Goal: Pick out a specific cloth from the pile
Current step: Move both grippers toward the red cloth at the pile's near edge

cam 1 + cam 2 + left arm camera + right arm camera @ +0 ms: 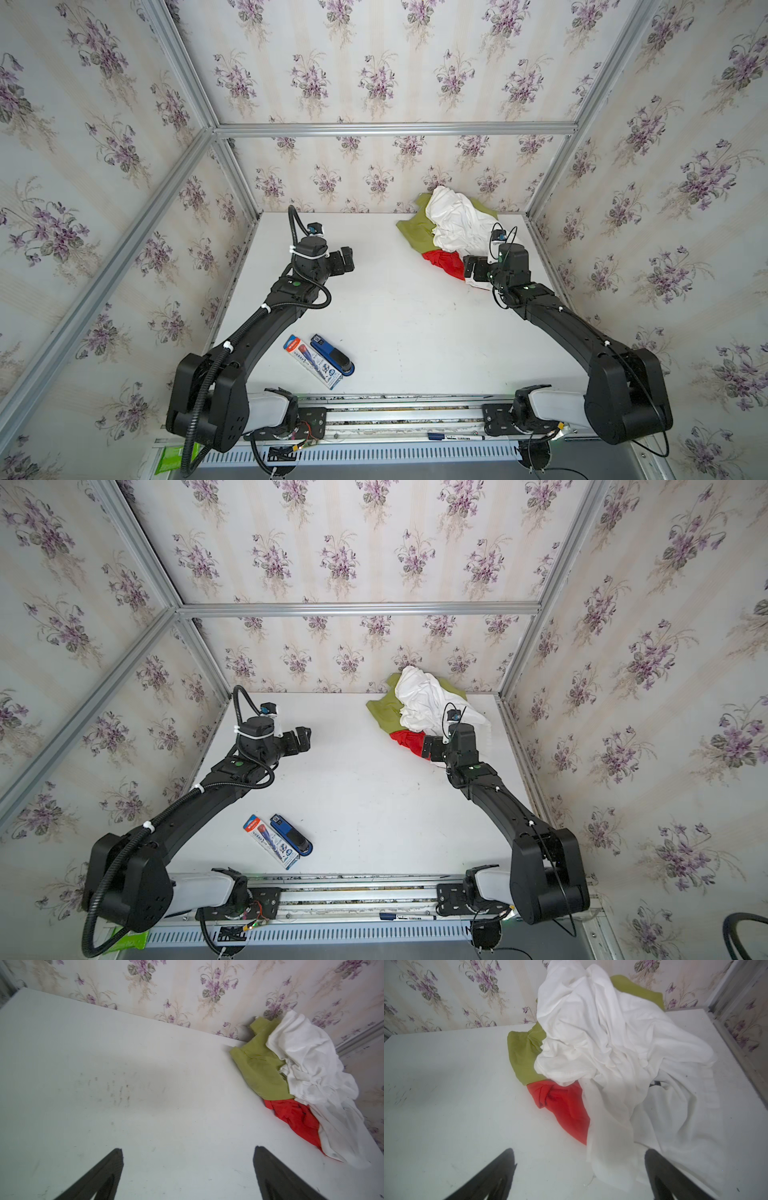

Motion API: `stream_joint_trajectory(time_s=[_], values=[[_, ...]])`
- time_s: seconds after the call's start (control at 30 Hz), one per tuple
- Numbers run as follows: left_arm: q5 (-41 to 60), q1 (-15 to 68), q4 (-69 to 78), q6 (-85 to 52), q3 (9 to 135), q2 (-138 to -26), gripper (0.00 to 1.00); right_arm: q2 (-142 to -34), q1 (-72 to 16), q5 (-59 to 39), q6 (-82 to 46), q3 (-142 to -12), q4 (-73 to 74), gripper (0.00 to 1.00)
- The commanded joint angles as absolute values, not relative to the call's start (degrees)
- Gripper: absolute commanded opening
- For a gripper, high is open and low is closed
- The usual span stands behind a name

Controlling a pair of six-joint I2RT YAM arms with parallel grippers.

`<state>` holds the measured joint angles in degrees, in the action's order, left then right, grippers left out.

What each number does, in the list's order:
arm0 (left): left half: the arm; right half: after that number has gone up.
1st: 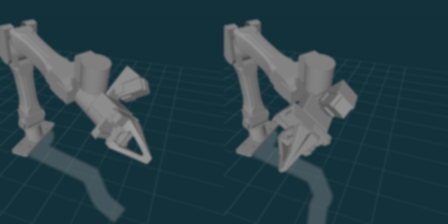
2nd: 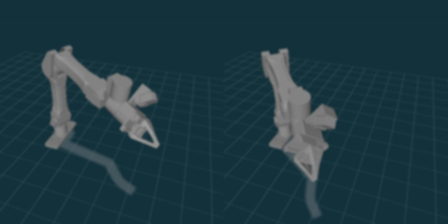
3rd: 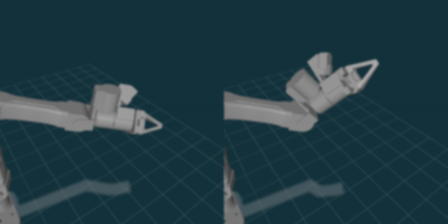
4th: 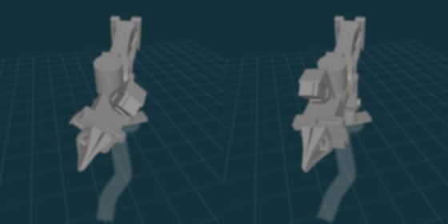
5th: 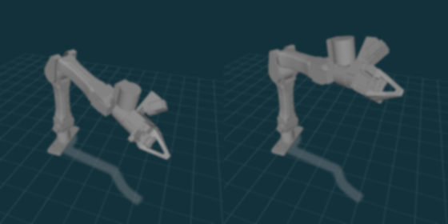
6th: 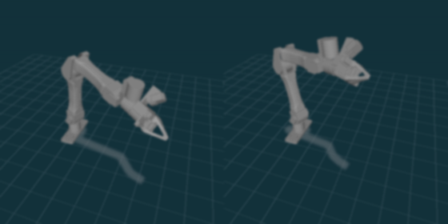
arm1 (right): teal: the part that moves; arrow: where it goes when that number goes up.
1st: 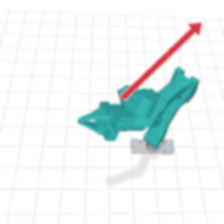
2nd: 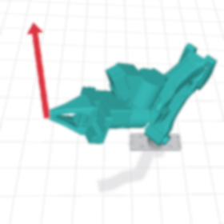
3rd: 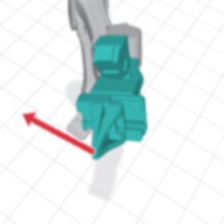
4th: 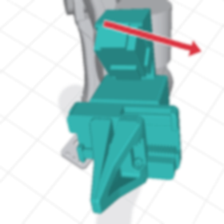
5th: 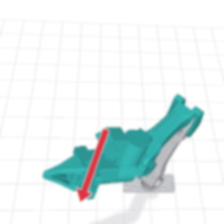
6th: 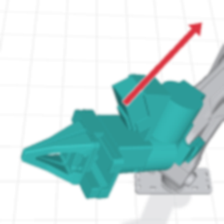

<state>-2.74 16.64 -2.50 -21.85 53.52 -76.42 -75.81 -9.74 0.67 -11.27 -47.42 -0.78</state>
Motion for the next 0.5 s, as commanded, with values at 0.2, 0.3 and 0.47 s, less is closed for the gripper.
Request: stream_joint_trajectory(time_s=[0.2, 0.3, 0.47], values=[[13.1, 19.1, -4.2, -26.7, 57.4, -82.7, 1.00, -82.7, -11.2, -2.8, -15.5, -55.2, -12.4, 1.00], [17.2, 19.7, -4.2, -27.2, 58.7, -84.9, 1.00, -85.8, -13.0, -1.2, -15.2, -58.5, -15.2, 1.00], [19.1, 20.5, -4.2, -27.5, 60.0, -86.8, 1.00, -90.2, -15.3, 1.6, -15.1, -63.6, -19.1, 0.95]])
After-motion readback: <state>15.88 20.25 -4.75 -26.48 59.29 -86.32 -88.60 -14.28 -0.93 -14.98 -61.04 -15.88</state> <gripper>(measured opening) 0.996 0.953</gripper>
